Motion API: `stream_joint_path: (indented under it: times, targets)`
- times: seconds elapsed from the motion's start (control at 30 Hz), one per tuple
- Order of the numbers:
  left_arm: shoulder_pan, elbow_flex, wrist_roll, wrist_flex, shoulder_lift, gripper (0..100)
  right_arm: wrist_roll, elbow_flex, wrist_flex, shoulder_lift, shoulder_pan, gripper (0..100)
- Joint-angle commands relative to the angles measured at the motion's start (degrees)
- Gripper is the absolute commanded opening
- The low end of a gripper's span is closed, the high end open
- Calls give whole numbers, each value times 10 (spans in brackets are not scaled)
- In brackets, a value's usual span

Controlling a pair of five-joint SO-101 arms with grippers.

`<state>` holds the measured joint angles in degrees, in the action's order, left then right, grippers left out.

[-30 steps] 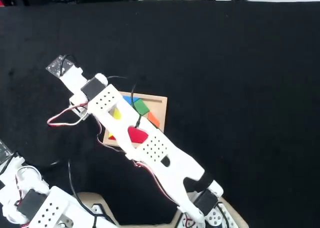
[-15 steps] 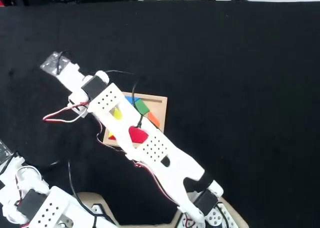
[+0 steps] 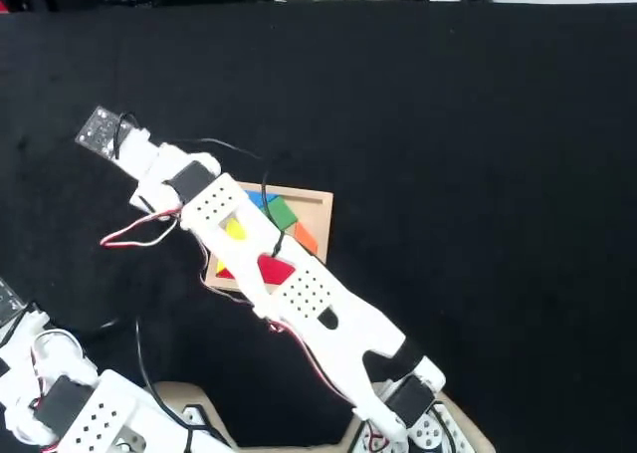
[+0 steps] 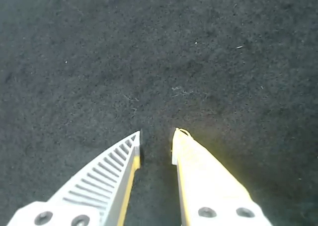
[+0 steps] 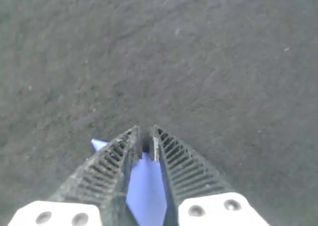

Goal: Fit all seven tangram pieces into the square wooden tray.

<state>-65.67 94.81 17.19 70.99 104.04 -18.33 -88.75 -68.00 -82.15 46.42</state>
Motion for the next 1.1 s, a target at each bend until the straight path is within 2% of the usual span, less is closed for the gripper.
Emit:
stream_joint_path:
  times: [0.0, 0.33, 0.57, 0.67, 0.73, 0.9, 0.97, 1.07]
  targets:
    - [7, -6, -3, 4, 3, 120, -5, -16, -18, 15, 6, 45]
    - [7, -6, -3, 4, 3, 120, -6, -64, -206, 22, -29, 38]
    - [7, -6, -3, 4, 3, 120, -1, -70, -222, 80, -28, 11]
    - [7, -6, -3, 4, 3, 120, 40, -70, -234, 109, -26, 14]
    - [7, -6, -3, 4, 3, 120, 67, -70, -253, 123, -22, 51]
    - [19, -5, -3, 4, 3, 120, 193, -66, -331, 147, -21, 240]
    - [19, -5, -3, 4, 3, 120, 188, -51, -332, 148, -18, 263]
    - [19, -5, -3, 4, 3, 120, 120, 29, -332, 152, 5, 293]
